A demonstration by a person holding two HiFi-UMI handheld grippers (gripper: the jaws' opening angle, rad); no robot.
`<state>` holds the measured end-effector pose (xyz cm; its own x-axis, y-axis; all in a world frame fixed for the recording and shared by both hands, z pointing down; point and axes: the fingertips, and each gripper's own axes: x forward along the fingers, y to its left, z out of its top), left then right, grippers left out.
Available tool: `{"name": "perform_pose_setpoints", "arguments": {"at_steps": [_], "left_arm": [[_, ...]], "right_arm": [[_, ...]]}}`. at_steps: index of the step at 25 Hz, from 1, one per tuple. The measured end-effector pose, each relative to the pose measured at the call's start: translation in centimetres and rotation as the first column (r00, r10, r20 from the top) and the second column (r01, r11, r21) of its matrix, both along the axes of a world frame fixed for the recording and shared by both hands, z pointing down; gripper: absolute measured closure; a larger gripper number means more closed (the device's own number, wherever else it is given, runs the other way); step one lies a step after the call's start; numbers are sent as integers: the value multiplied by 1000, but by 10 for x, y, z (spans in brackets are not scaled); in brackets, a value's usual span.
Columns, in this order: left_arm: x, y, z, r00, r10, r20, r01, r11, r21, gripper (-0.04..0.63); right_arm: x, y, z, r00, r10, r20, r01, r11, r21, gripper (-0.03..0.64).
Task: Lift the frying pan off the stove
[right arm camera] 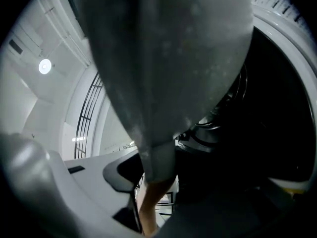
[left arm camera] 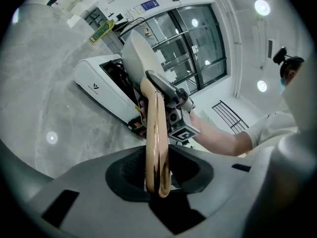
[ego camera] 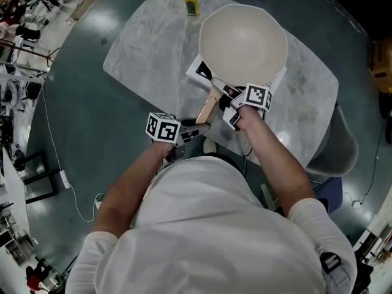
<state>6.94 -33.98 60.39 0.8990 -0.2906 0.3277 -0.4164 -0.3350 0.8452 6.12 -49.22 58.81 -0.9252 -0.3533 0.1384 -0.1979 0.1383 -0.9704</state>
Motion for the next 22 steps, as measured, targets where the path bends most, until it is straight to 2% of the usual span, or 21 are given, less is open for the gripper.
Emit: {"name": "perform_pose_setpoints", "arguments": {"at_steps": [4, 16, 22], "left_arm": [[0, 1, -2, 1000, 14, -10, -14, 1000, 17, 468], [-4, -1, -37, 995, -7, -102, 13, 998, 64, 469], [-10, 4, -61, 994, -21, -112, 33, 994, 104, 469]], "right_arm": [[1, 1, 0, 1000, 7, -6, -7, 1000, -1, 443], [3, 0, -20, 999, 40, -7, -40, 999, 7, 442], [-6, 4, -50, 1000, 1, -14, 0, 998, 70, 442]]}}
